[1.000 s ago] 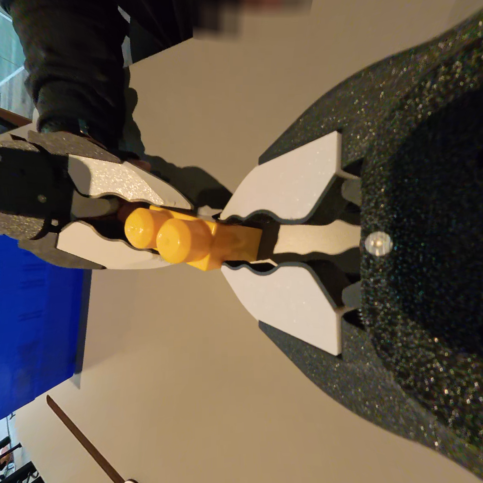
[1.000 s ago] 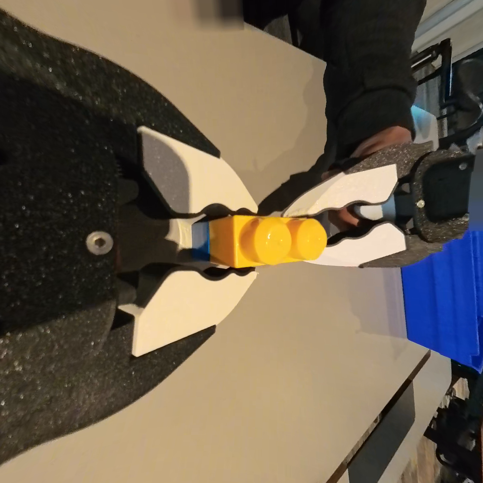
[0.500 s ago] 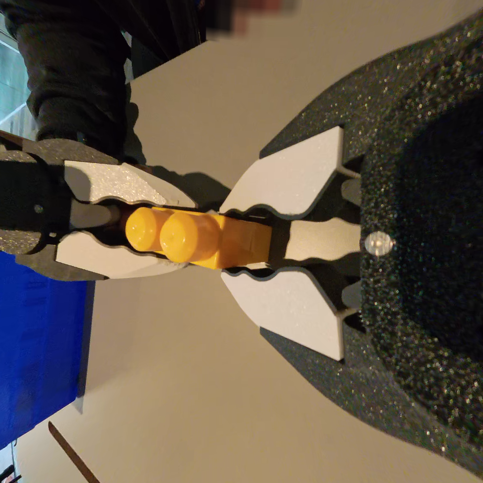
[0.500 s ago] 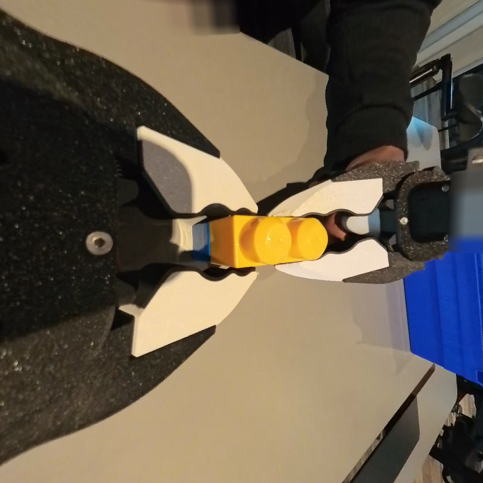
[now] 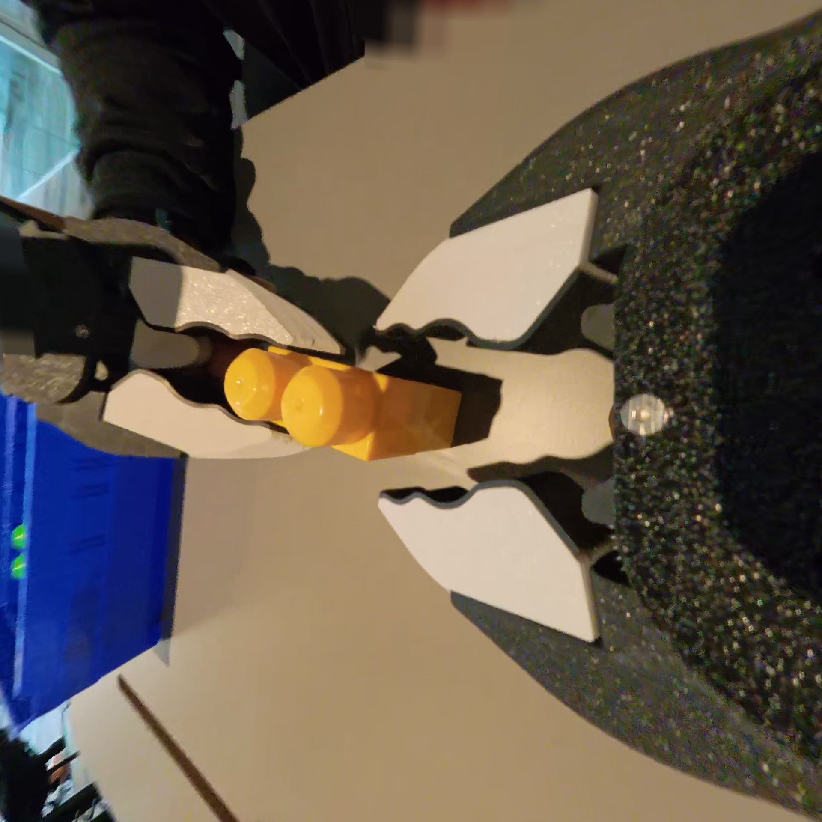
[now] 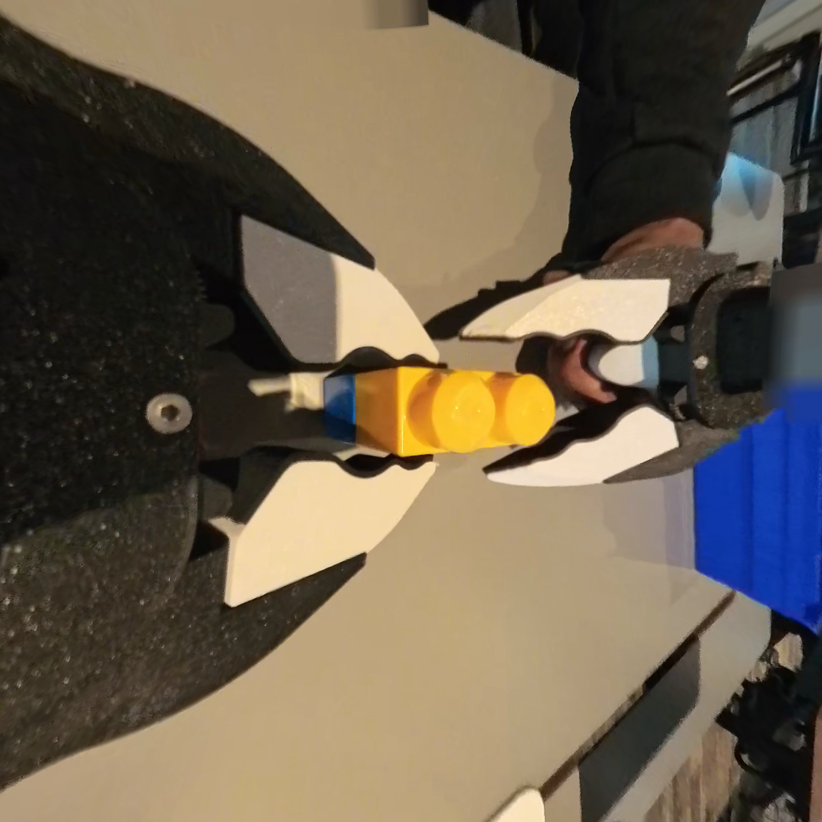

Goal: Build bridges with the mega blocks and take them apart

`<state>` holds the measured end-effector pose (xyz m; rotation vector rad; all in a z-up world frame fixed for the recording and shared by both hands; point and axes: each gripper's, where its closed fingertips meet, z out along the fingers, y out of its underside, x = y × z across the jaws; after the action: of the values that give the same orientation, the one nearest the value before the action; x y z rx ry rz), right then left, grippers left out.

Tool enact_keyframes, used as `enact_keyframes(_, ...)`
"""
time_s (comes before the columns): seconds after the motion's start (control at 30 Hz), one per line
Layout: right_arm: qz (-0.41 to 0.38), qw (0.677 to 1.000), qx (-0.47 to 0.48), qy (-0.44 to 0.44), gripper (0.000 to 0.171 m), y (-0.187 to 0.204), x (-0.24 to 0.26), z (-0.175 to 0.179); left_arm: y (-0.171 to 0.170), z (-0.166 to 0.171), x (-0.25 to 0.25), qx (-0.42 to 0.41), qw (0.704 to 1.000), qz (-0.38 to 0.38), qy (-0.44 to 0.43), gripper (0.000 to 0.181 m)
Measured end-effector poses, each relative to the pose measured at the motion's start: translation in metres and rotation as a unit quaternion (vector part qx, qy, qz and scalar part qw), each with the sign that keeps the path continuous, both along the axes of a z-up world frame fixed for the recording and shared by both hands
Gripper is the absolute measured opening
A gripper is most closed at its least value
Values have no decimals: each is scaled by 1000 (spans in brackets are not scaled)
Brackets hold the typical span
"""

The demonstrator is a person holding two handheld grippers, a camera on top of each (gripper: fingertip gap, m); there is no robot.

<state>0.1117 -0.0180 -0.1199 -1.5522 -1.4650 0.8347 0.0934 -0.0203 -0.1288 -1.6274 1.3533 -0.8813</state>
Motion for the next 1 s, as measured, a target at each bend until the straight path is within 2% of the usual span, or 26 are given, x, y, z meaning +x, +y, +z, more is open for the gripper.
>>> enact_keyframes(0.07, -18, 999, 26, 27, 36, 5, 5, 20, 2, 17, -2, -1, 999, 6, -50, 65)
enact_keyframes(0.2, -93, 983, 93, 125, 36, 24, 41, 89, 10, 41, -13, -29, 991, 27, -131, 56)
enact_keyframes(0.3, -219, 944, 175, 172, 36, 54, 115, 144, 14, 35, -17, -42, 990, 38, -127, 50)
enact_keyframes(0.37, -330, 905, 209, 170, 36, 77, 185, 163, 16, 27, -17, -49, 992, 43, -108, 49)
enact_keyframes(0.47, -452, 866, 160, 142, 36, 109, 275, 144, 15, 18, -12, -49, 995, 42, -81, 49)
enact_keyframes(0.57, -501, 859, 55, 93, 36, 135, 319, 88, 13, 12, -8, -44, 997, 39, -56, 49)
enact_keyframes(0.63, -509, 858, 18, 65, 37, 144, 326, 63, 11, 9, -6, -40, 998, 36, -43, 48)
enact_keyframes(0.8, -512, 859, -2, -13, 37, 155, 321, 31, 8, 5, -4, -38, 998, 31, -30, 48)
enact_keyframes(1.0, -528, 846, -13, -68, 36, 160, 323, 17, 8, 5, -4, -41, 998, 33, -31, 48)
